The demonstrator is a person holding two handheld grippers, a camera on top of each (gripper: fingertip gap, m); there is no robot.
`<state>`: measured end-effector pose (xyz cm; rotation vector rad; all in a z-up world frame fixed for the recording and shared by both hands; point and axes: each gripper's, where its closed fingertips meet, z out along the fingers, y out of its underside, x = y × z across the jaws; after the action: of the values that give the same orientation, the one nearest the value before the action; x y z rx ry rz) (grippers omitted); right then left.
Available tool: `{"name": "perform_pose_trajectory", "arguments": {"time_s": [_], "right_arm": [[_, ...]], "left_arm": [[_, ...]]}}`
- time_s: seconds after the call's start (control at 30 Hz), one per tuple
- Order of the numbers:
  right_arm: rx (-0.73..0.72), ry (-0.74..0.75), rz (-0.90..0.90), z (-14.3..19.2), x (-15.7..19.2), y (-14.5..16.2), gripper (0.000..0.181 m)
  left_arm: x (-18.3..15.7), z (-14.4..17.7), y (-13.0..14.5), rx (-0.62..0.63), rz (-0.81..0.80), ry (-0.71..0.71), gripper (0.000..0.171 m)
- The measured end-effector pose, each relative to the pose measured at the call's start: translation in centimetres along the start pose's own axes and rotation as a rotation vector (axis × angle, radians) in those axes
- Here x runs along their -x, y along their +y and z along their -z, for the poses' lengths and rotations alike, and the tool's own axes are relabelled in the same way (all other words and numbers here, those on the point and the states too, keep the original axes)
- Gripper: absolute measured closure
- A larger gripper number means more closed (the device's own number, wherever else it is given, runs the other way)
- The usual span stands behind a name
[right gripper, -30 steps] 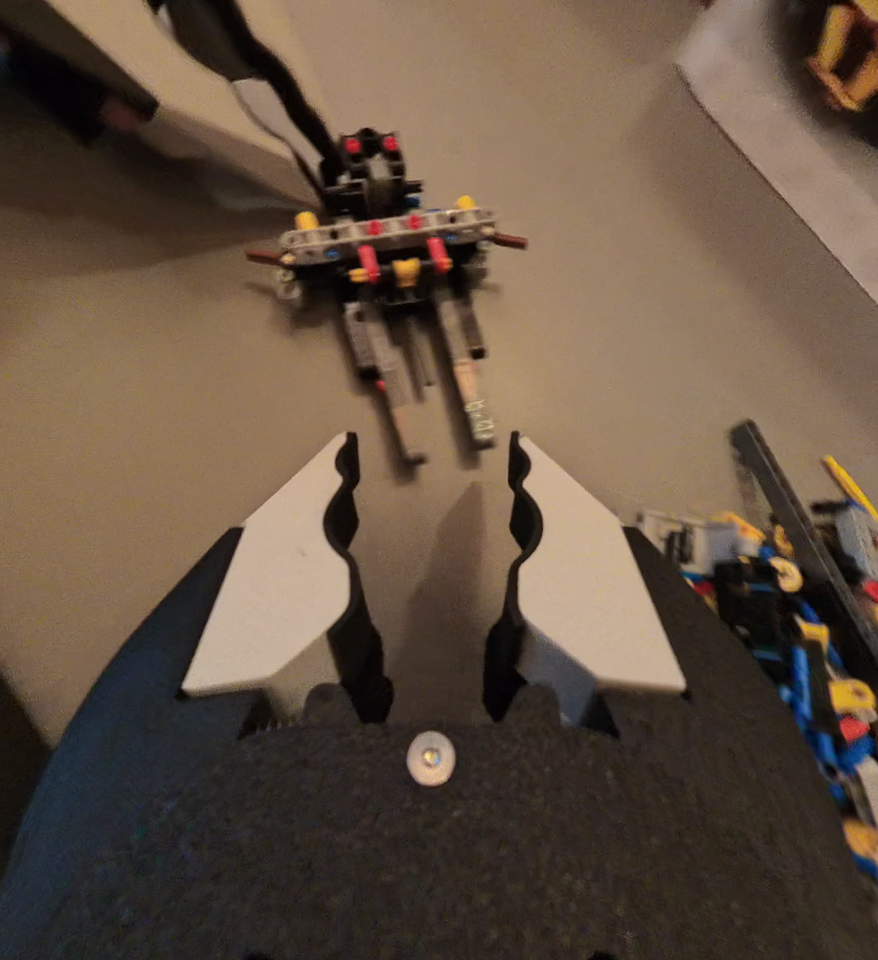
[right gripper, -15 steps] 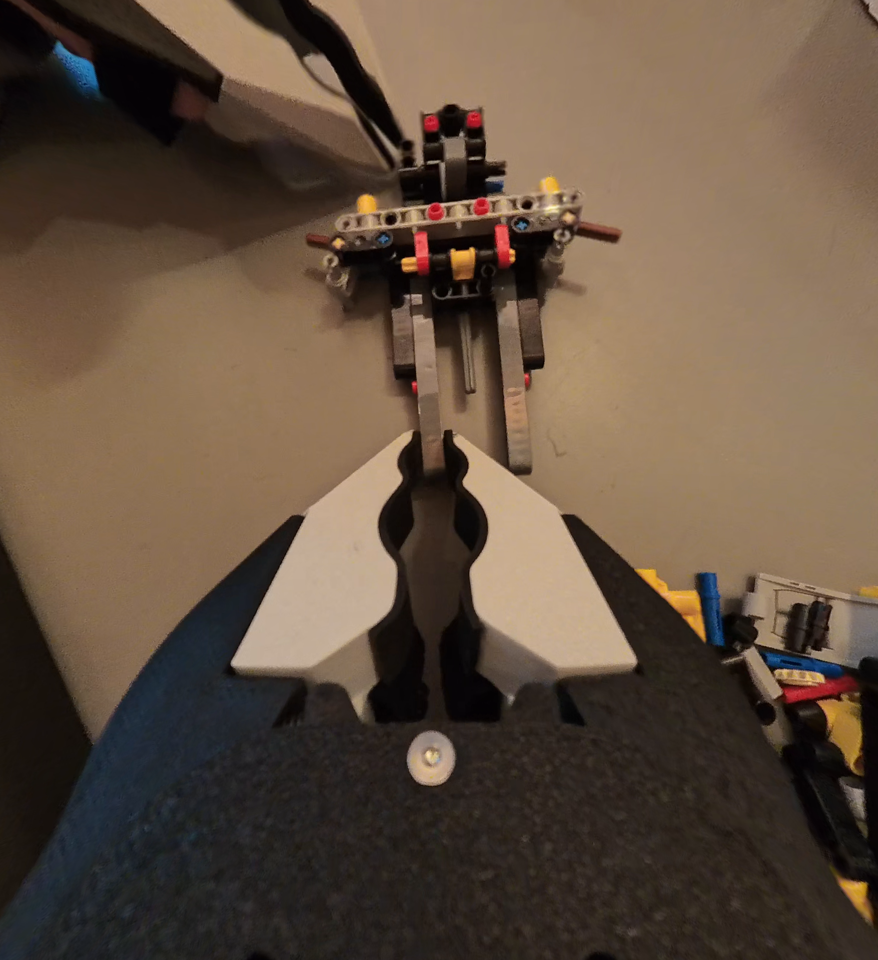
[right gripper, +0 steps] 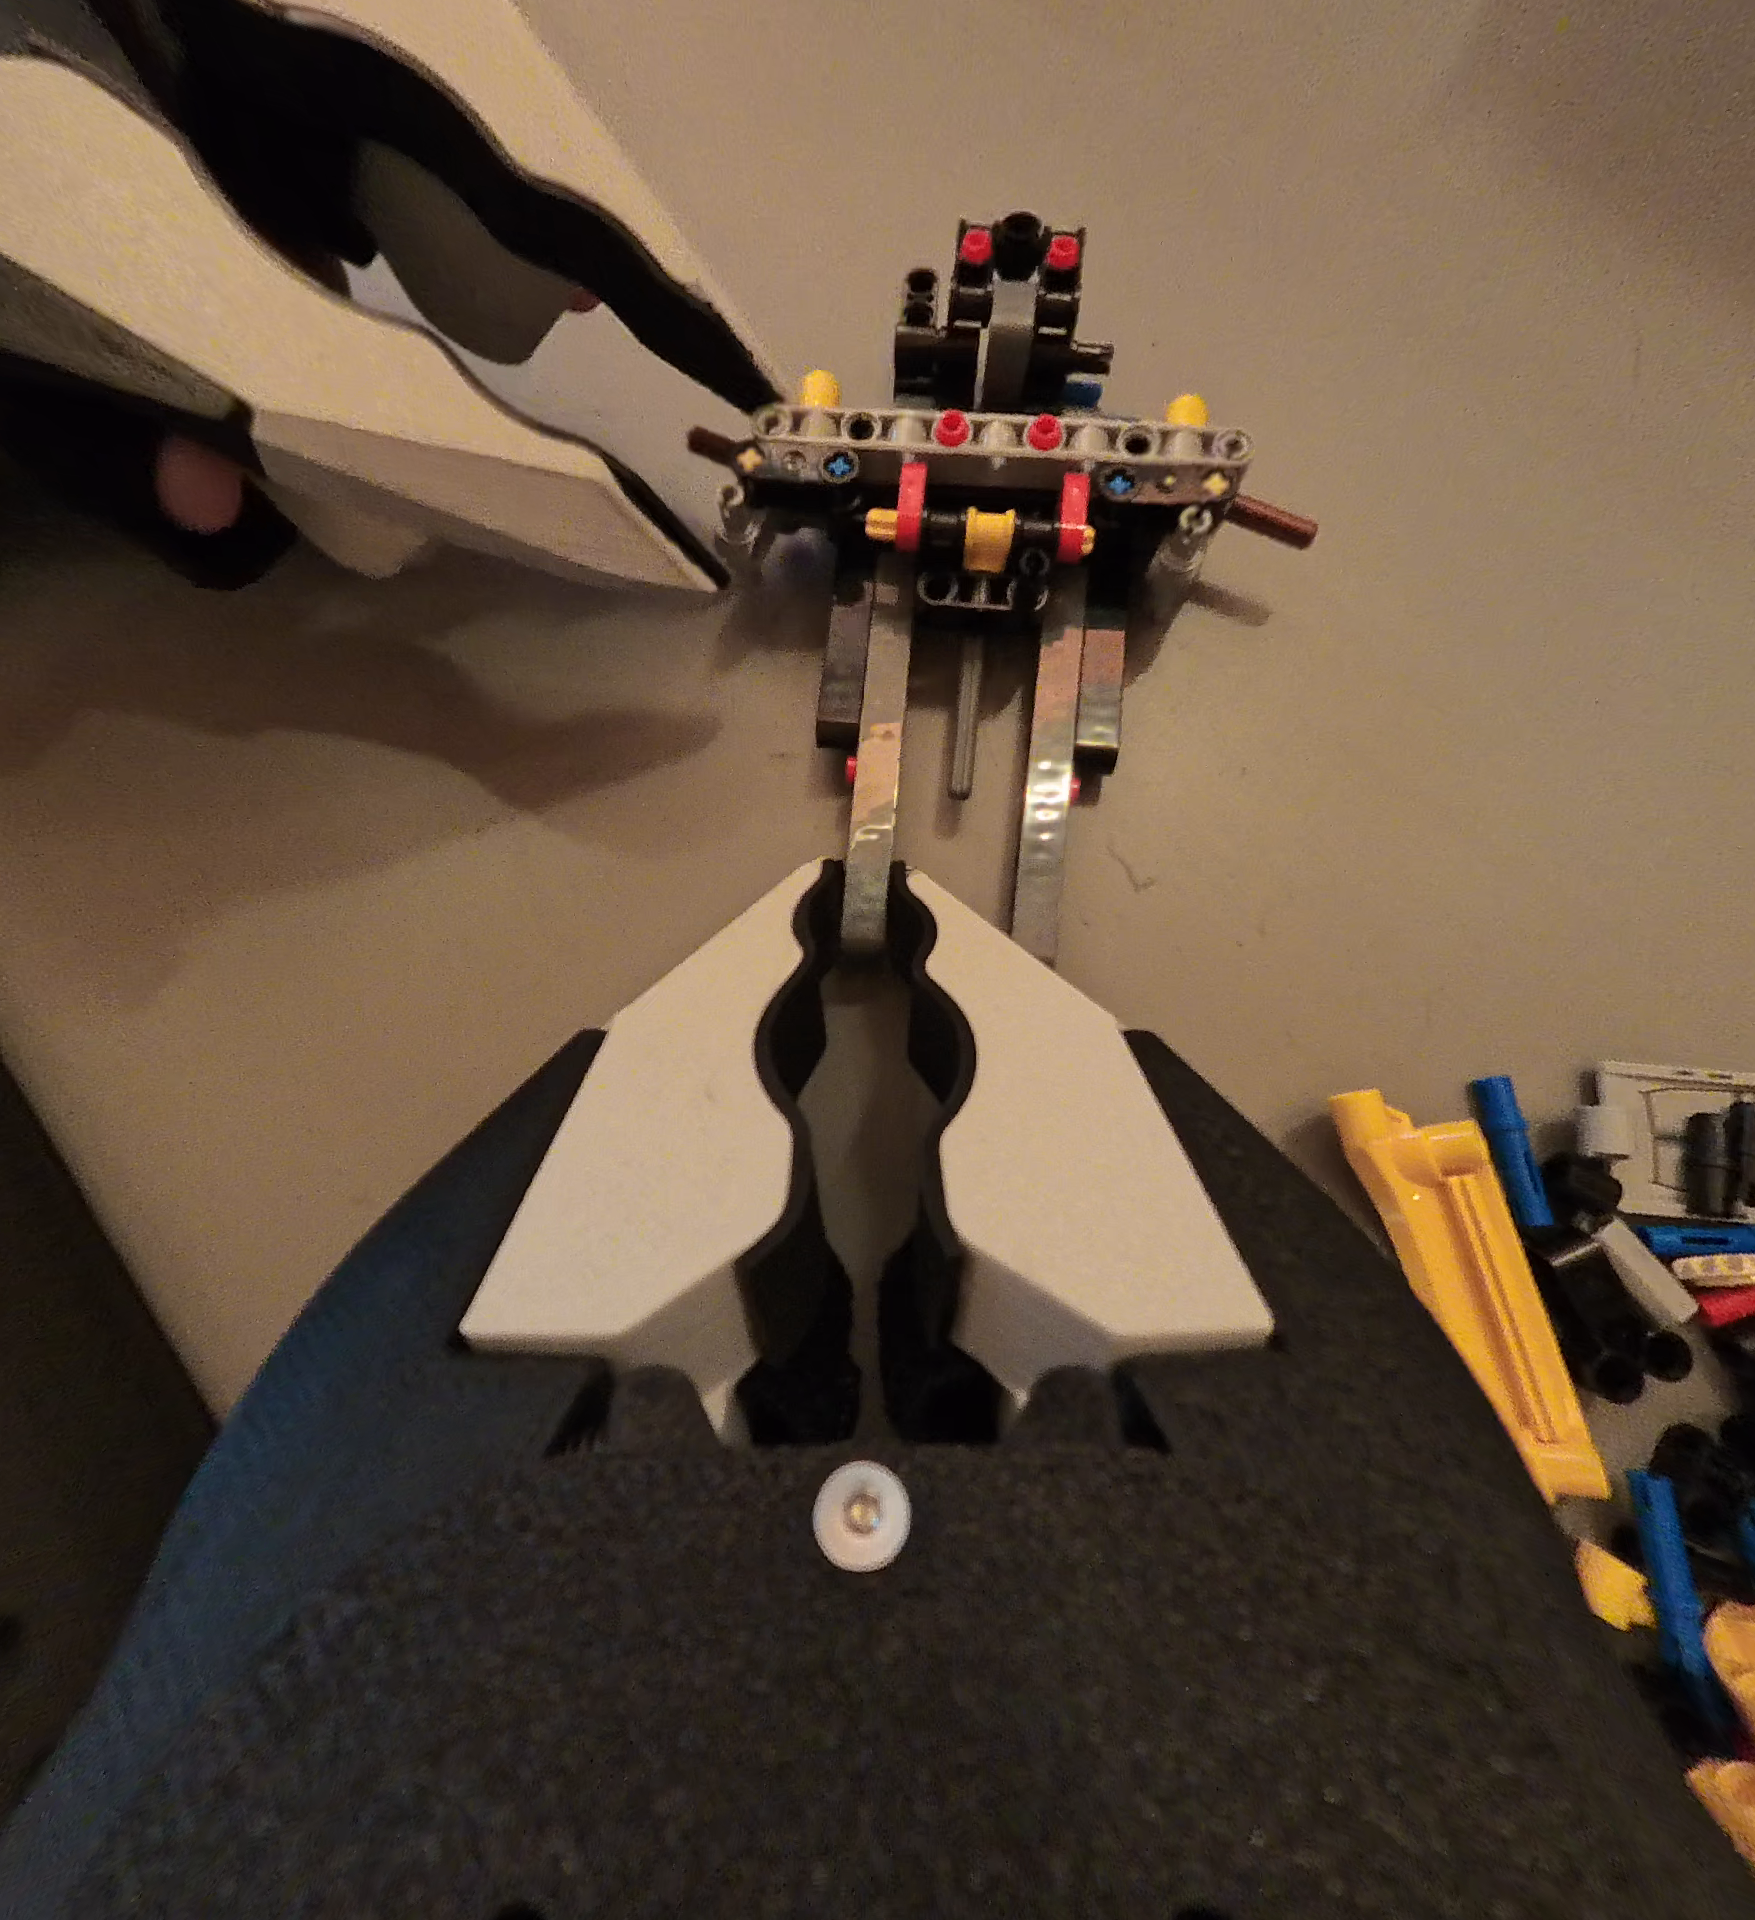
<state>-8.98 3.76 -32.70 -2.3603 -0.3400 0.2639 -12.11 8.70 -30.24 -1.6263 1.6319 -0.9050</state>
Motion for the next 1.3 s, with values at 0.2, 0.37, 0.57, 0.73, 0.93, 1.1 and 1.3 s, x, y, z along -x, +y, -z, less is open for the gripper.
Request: {"name": "perform_pose_trajectory", "arguments": {"time_s": [0.2, 0.37, 0.57, 0.73, 0.93, 1.1, 1.3], "right_arm": [[-0.012, -0.038, -0.048, 0.0, 0.0, -0.1, 0.174], [-0.020, -0.050, -0.065, 0.0, -0.2, -0.1, 0.174], [-0.029, -0.064, -0.074, 0.2, -0.7, 0.0, 0.174], [-0.030, -0.050, 0.006, 0.0, -0.1, 0.0, 0.174], [-0.022, -0.039, -0.043, 0.2, -0.6, 0.1, 0.174], [-0.043, -0.004, 0.010, 0.5, -0.7, -0.2, 0.173], [-0.214, 0.022, 0.107, 1.8, 1.9, -4.6, 0.141]], "left_arm": [[1.1, -0.5, 1.0, 0.063, -0.008, -0.075, 0.138], [0.7, -0.5, 1.7, 0.104, -0.020, -0.047, 0.141], [0.5, 0.4, 1.9, 0.099, -0.060, -0.037, 0.161], [0.7, 0.1, 2.1, 0.106, -0.080, -0.044, 0.165], [-0.1, 0.3, 2.1, 0.111, -0.152, -0.032, 0.168], [0.0, 0.1, 2.0, 0.121, -0.171, -0.064, 0.168], [0.8, 0.6, 0.2, 0.064, -0.337, -0.225, 0.168]]}}
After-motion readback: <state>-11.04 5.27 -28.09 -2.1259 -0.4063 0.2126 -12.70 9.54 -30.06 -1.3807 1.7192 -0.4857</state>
